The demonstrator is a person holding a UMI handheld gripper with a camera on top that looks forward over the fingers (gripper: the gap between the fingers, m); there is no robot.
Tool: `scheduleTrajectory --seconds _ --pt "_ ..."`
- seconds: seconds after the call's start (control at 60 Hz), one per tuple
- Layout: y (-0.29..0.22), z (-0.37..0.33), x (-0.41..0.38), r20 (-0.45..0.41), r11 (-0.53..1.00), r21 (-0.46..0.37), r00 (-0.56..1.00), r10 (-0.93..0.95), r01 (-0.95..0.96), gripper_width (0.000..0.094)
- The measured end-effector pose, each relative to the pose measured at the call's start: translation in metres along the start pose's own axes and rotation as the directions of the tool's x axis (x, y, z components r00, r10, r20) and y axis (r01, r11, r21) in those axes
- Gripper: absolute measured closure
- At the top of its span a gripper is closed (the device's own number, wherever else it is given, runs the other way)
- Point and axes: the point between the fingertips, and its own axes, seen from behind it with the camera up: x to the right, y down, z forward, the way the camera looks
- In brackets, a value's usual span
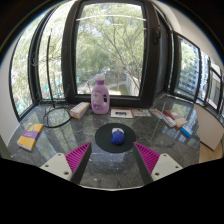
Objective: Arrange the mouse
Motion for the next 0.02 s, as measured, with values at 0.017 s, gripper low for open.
scheduleTrajectory --seconds 0.017 --pt "-0.0005 -0.0003 0.0000 -0.001 1.000 0.001 1.000 0.002 -0.002 0.0083"
